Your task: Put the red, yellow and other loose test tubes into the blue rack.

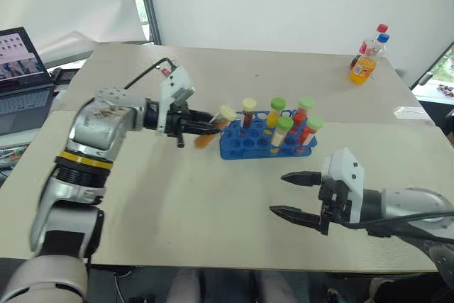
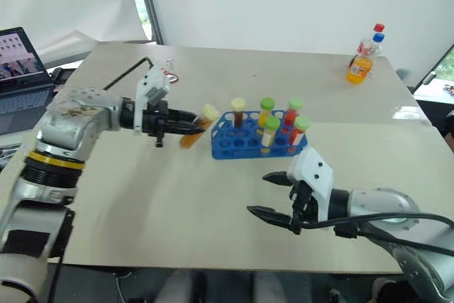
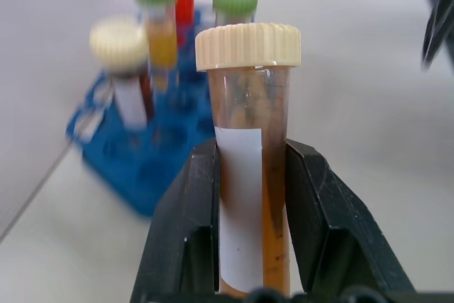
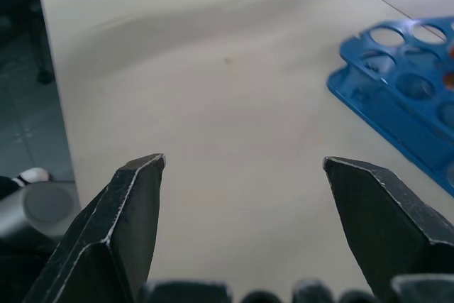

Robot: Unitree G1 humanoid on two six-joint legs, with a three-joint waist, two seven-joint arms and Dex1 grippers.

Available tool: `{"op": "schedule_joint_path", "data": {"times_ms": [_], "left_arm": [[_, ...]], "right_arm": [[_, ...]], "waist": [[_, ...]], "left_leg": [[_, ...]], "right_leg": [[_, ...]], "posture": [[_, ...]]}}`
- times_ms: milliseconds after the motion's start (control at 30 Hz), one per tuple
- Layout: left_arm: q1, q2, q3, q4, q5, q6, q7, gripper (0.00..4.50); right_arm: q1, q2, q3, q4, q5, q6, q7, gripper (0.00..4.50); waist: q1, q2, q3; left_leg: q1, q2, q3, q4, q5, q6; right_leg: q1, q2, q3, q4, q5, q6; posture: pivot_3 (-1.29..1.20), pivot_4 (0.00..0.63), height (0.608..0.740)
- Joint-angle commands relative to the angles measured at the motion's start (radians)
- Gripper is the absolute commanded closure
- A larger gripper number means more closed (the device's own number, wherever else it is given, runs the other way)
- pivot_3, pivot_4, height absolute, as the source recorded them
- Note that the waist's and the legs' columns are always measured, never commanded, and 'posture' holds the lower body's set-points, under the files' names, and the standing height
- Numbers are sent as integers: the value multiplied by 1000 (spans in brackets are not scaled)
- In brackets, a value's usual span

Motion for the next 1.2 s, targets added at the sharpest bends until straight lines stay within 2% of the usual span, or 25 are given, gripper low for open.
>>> {"op": "schedule_joint_path", "data": {"times_ms": [33,167,233,433,800,1200], "left_arm": [[31,-133,55,-4,2,-134,137,3700],[66,-271,40,78,76,-346,229,3700],[58,-326,51,136,88,-393,276,3700],[16,-409,52,311,129,-539,308,3700],[19,-449,42,439,169,-639,301,3701],[79,-483,56,482,211,-761,367,3701]], "right_arm": [[16,14,-72,-66,-18,2,-97,516],[-5,47,-108,-90,24,26,-197,516],[-14,49,-119,-102,49,33,-228,516],[-7,29,-185,-126,125,58,-298,516],[43,-3,-243,-157,233,56,-407,516],[64,0,-244,-160,245,36,-501,516]], "waist": [[1,0,0],[0,0,0],[1,0,0],[1,-1,0],[1,-1,0],[1,-1,-1]], "left_leg": [[0,0,0,0,0,0],[0,-2,-1,1,0,0],[0,-3,-1,1,0,0],[0,-5,-3,0,0,0],[-1,-6,-6,0,0,1],[-1,-6,-9,0,0,1]], "right_leg": [[0,0,0,0,0,0],[0,-1,0,0,0,0],[0,-1,1,0,0,0],[1,-2,1,0,0,1],[2,-3,1,-1,0,3],[3,-3,1,-1,0,3]], "posture": [[0,150,740],[0,150,740],[0,150,740],[0,150,740],[0,150,740],[0,150,740]]}}
